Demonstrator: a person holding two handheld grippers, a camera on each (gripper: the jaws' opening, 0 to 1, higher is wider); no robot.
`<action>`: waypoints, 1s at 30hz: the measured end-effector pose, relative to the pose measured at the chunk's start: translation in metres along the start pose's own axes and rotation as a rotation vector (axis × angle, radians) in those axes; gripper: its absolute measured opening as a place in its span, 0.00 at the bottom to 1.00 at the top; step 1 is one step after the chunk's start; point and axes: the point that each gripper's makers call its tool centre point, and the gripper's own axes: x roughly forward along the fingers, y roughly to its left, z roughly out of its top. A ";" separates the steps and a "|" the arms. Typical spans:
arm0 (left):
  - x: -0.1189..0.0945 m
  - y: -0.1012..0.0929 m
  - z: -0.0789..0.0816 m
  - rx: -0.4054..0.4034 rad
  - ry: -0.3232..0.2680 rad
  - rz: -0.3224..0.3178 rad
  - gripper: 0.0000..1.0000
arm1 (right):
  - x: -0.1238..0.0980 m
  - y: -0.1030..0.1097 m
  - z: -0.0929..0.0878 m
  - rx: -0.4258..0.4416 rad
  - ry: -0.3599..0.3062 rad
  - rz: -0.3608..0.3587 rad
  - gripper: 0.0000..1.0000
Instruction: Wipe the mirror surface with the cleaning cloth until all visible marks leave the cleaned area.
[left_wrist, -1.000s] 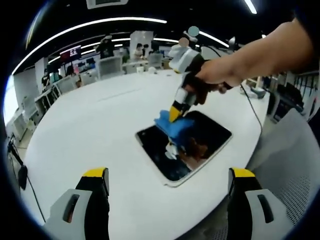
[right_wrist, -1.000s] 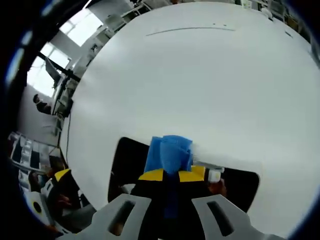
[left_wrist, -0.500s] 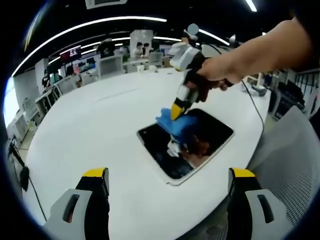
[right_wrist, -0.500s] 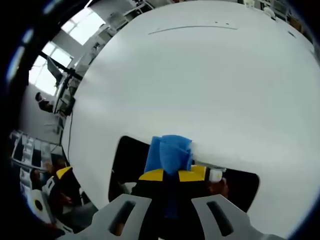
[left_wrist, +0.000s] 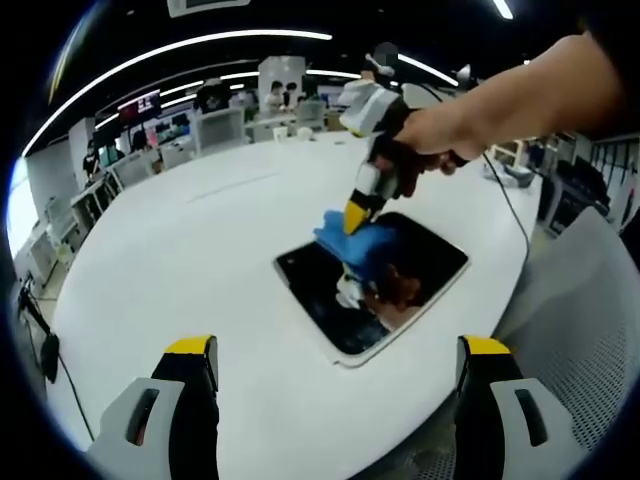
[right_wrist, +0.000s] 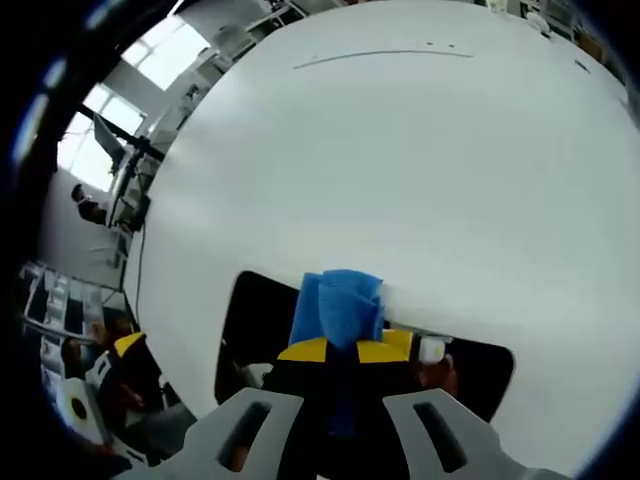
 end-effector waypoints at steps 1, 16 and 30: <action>0.000 0.000 -0.001 -0.004 0.002 0.000 0.99 | -0.001 -0.002 0.000 -0.001 0.000 -0.001 0.02; 0.000 0.000 -0.002 0.007 0.012 0.000 0.99 | -0.007 -0.014 -0.002 0.008 0.001 -0.004 0.02; 0.001 0.003 -0.002 0.015 0.014 0.014 0.99 | -0.014 -0.026 -0.005 0.012 0.000 -0.013 0.03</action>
